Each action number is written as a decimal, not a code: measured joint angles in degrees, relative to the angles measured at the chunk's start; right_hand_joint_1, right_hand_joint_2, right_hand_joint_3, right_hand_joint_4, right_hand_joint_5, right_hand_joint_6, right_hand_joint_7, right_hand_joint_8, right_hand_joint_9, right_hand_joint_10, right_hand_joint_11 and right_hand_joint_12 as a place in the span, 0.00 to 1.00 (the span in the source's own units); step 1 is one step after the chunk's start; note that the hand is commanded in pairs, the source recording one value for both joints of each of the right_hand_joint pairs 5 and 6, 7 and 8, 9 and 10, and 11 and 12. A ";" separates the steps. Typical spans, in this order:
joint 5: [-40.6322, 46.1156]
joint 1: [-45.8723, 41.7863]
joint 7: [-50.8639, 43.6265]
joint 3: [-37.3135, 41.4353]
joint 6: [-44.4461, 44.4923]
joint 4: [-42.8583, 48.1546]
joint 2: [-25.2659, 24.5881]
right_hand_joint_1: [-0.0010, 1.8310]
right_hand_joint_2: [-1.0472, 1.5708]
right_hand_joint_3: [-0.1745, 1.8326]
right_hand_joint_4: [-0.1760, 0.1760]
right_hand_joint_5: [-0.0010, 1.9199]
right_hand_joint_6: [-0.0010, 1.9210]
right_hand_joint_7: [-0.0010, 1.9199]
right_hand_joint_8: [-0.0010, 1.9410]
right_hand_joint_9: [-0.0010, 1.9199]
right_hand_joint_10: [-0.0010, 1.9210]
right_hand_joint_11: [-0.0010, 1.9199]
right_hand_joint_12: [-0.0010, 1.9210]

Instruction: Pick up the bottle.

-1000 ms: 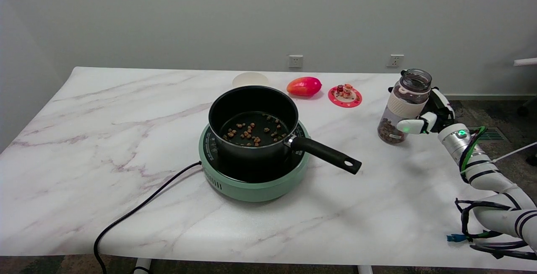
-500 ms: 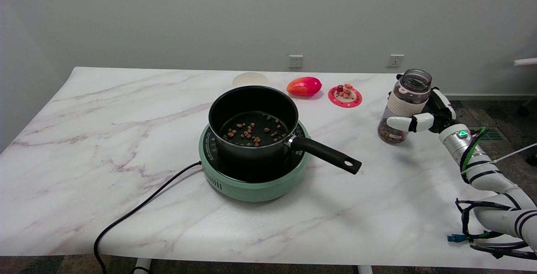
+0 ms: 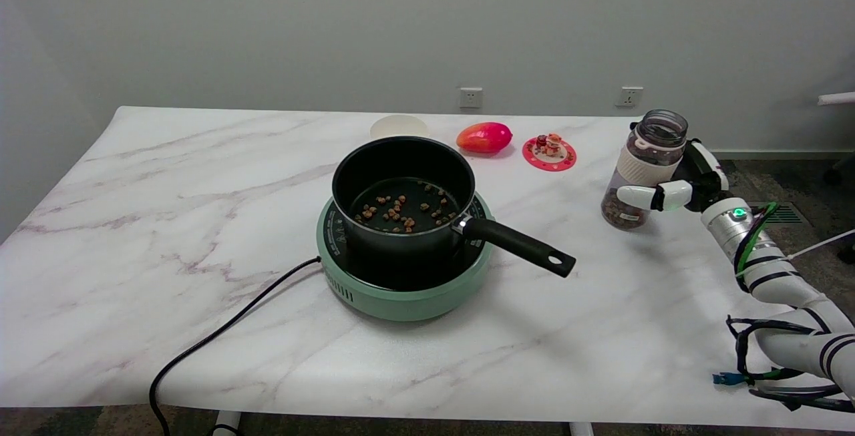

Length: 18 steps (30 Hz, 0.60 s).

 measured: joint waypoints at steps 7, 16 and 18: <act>-0.01 0.26 -0.13 0.15 0.02 -0.44 0.04 0.82 0.37 0.50 0.50 0.24 0.24 0.56 0.56 0.43 0.43 0.24 0.24; -0.03 0.48 -0.11 0.30 0.04 -0.78 0.18 0.83 0.36 0.65 0.50 0.39 0.39 0.63 0.63 0.49 0.49 0.31 0.31; -0.05 0.51 -0.08 0.33 0.04 -0.80 0.20 0.83 0.36 0.65 0.50 0.40 0.39 0.64 0.63 0.50 0.50 0.31 0.31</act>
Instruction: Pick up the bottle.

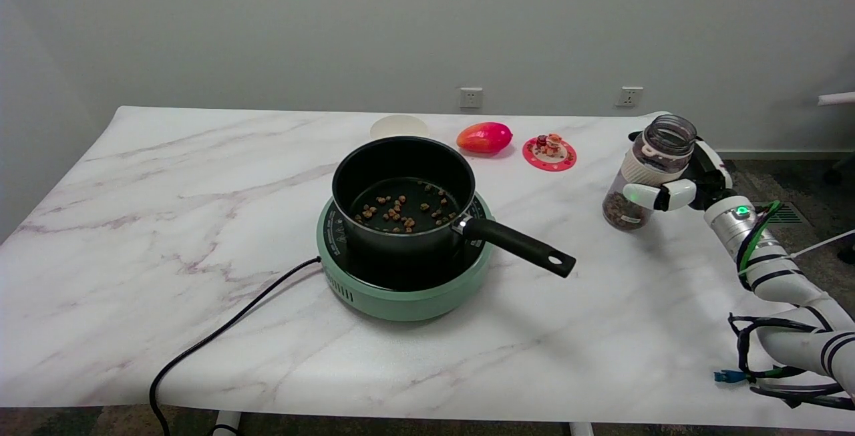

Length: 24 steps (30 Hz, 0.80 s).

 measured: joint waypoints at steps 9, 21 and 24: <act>-0.05 0.03 0.09 0.07 0.01 -0.07 0.06 0.83 0.36 0.62 0.50 0.39 0.39 0.62 0.62 0.47 0.47 0.30 0.30; -0.19 0.15 0.10 0.12 0.01 -0.10 0.24 0.82 0.50 0.54 0.50 0.74 0.74 0.83 0.82 0.59 0.59 0.48 0.48; -0.22 0.16 0.11 0.13 0.00 -0.10 0.28 0.82 0.53 0.51 0.50 0.78 0.78 0.85 0.84 0.61 0.61 0.50 0.50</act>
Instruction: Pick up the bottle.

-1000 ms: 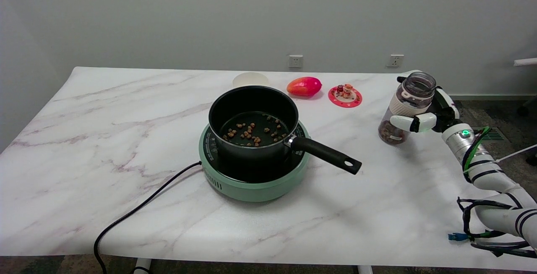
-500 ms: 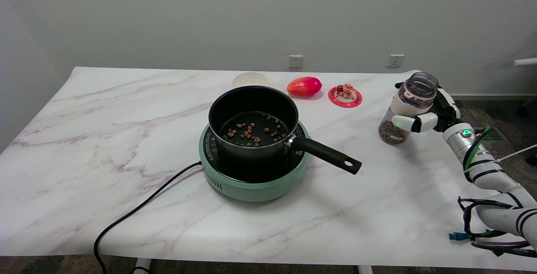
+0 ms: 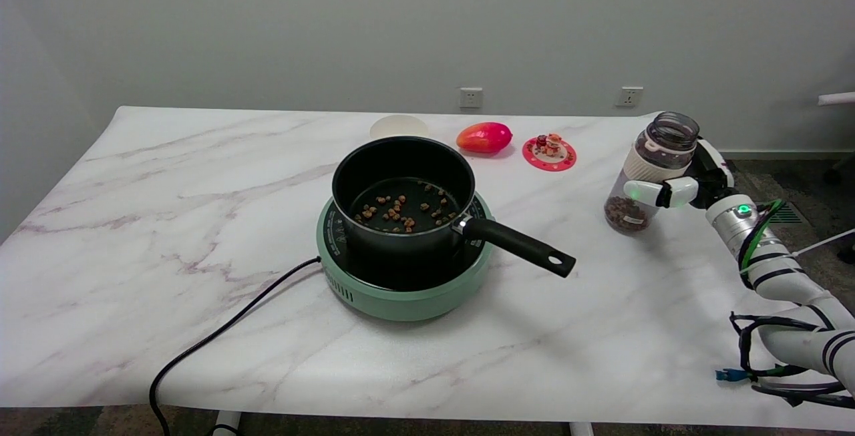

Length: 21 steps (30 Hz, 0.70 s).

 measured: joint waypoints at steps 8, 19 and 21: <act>-0.07 0.05 0.02 0.03 -0.04 -0.02 0.13 0.82 0.60 0.44 0.50 0.85 0.85 0.88 0.88 0.63 0.63 0.54 0.53; -0.14 0.33 -0.04 0.02 -0.24 0.13 0.50 0.81 0.66 0.39 0.50 0.89 0.89 0.92 0.91 0.64 0.64 0.55 0.55; -0.15 0.40 -0.06 0.01 -0.25 0.39 0.59 0.81 0.68 0.37 0.50 0.90 0.90 0.93 0.92 0.65 0.65 0.56 0.56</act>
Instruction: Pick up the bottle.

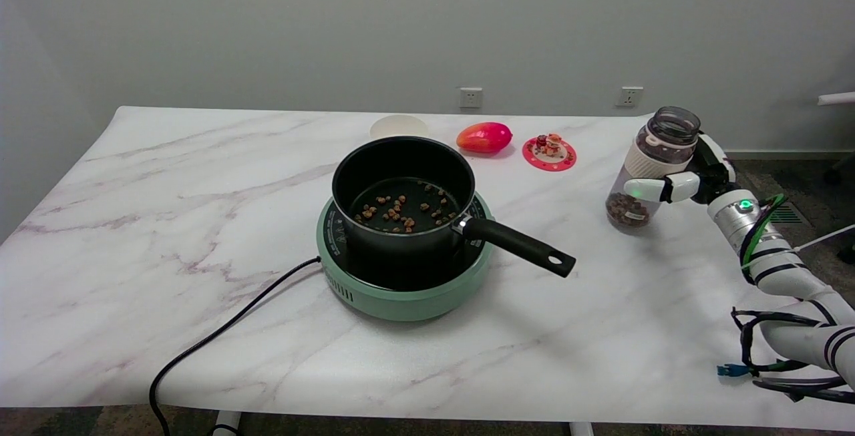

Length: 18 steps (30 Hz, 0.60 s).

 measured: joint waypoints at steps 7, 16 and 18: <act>-0.01 0.46 -0.09 -0.21 -0.13 1.48 0.44 0.80 0.75 0.34 0.50 0.94 0.94 0.95 0.94 0.67 0.67 0.59 0.59; -0.01 0.93 -0.23 -0.43 -0.22 4.16 1.13 0.79 0.85 0.32 0.50 1.00 1.00 1.00 0.99 0.72 0.72 0.64 0.64; -0.01 0.97 -0.25 -0.43 -0.24 4.96 1.35 0.79 0.85 0.33 0.50 1.00 1.00 1.00 0.99 0.72 0.72 0.65 0.64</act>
